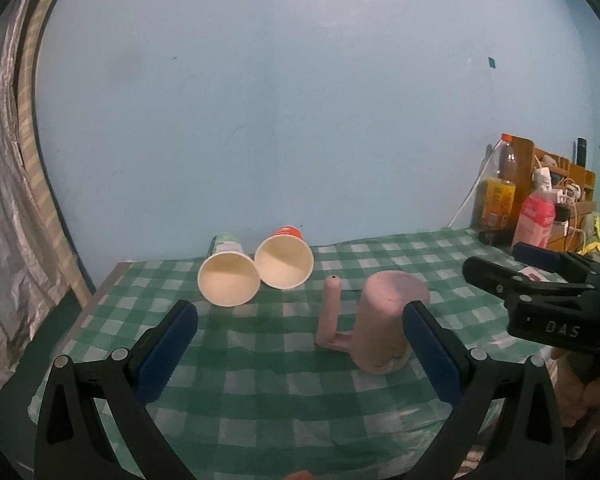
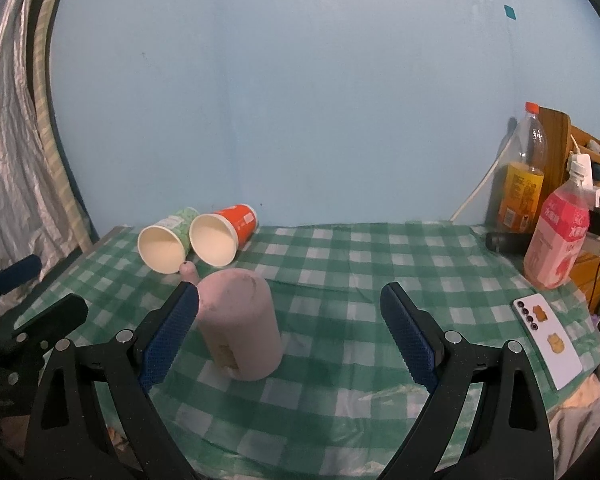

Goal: Flip cup upside down

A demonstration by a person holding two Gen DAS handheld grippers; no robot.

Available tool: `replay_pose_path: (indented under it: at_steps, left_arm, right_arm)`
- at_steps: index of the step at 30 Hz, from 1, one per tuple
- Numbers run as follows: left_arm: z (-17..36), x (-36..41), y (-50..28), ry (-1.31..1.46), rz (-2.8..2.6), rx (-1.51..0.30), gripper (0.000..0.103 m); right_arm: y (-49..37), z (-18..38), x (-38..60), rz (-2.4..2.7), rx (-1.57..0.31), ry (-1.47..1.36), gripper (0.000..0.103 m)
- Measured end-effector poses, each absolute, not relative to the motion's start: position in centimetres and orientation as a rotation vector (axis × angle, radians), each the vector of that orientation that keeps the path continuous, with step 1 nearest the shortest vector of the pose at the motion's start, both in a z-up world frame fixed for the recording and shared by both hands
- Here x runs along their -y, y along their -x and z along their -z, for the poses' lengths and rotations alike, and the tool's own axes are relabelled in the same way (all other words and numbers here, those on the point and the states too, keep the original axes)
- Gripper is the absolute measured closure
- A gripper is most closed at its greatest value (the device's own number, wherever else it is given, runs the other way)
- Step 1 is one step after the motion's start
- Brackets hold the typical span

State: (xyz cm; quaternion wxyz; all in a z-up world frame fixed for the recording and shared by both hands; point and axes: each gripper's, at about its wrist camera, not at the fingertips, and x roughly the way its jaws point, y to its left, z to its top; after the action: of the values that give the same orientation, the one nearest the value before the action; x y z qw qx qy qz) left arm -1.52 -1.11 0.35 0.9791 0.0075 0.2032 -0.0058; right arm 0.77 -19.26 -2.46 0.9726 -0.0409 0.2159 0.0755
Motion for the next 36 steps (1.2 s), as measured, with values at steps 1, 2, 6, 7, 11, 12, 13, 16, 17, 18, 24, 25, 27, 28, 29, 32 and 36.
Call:
replay_pose_path:
  at_steps: [1, 2, 6, 7, 11, 12, 13, 16, 17, 18, 24, 25, 27, 28, 29, 32, 36]
  left_arm:
    - [-0.30, 1.11, 1.44, -0.014, 0.009, -0.414, 0.000]
    - [-0.28, 1.07, 1.39, -0.012, 0.006, -0.418, 0.000]
    - [-0.27, 1.08, 1.29, -0.011, 0.004, -0.429, 0.000]
    - [-0.29, 1.09, 1.27, -0.011, 0.005, -0.427, 0.000]
    - [-0.29, 1.04, 1.24, -0.010, 0.009, -0.427, 0.000]
    - [-0.25, 1.04, 1.22, -0.010, 0.010, -0.431, 0.000]
    - [-0.23, 1.12, 1.19, -0.010, 0.010, -0.432, 0.000]
    - [-0.20, 1.13, 1.16, -0.009, 0.011, -0.435, 0.000]
    - [-0.21, 1.13, 1.14, -0.011, 0.010, -0.436, 0.000]
    - [-0.21, 1.16, 1.13, -0.012, 0.010, -0.437, 0.000]
    - [-0.22, 1.15, 1.15, -0.011, 0.008, -0.436, 0.000]
    - [-0.23, 1.15, 1.15, -0.011, 0.008, -0.435, 0.000]
    - [-0.23, 1.13, 1.14, -0.009, 0.010, -0.435, 0.000]
    - [-0.22, 1.13, 1.11, -0.010, 0.011, -0.436, 0.000]
    - [-0.23, 1.13, 1.12, -0.010, 0.010, -0.437, 0.000]
    - [-0.22, 1.13, 1.11, -0.012, 0.009, -0.438, 0.000]
    - [-0.15, 1.11, 1.15, -0.010, 0.011, -0.443, 0.000]
  right_arm:
    - [-0.75, 2.49, 19.19, -0.153, -0.437, 0.085, 0.012]
    - [-0.74, 2.51, 19.20, -0.152, -0.438, 0.085, 0.012]
    - [-0.75, 2.55, 19.14, -0.155, -0.441, 0.081, 0.012]
    - [-0.77, 2.57, 19.15, -0.155, -0.442, 0.081, 0.012]
    - [-0.89, 2.68, 19.12, -0.156, -0.446, 0.078, 0.012]
    - [-0.87, 2.71, 19.08, -0.156, -0.448, 0.078, 0.012]
    - [-0.91, 2.74, 19.09, -0.158, -0.450, 0.080, 0.012]
    - [-0.94, 2.80, 19.00, -0.159, -0.452, 0.082, 0.012]
    - [-0.95, 2.82, 18.97, -0.161, -0.452, 0.083, 0.012]
    - [-0.97, 2.84, 18.96, -0.161, -0.452, 0.083, 0.012]
    - [-0.97, 2.85, 18.92, -0.161, -0.452, 0.082, 0.012]
    - [-0.97, 2.87, 18.89, -0.161, -0.452, 0.082, 0.012]
    - [-0.96, 2.82, 18.97, -0.161, -0.450, 0.081, 0.012]
    - [-0.93, 2.81, 18.90, -0.161, -0.449, 0.081, 0.012]
    - [-0.92, 2.81, 18.91, -0.162, -0.449, 0.081, 0.012]
    - [-0.90, 2.78, 18.92, -0.161, -0.449, 0.082, 0.012]
    - [-0.86, 2.75, 18.93, -0.161, -0.449, 0.081, 0.012]
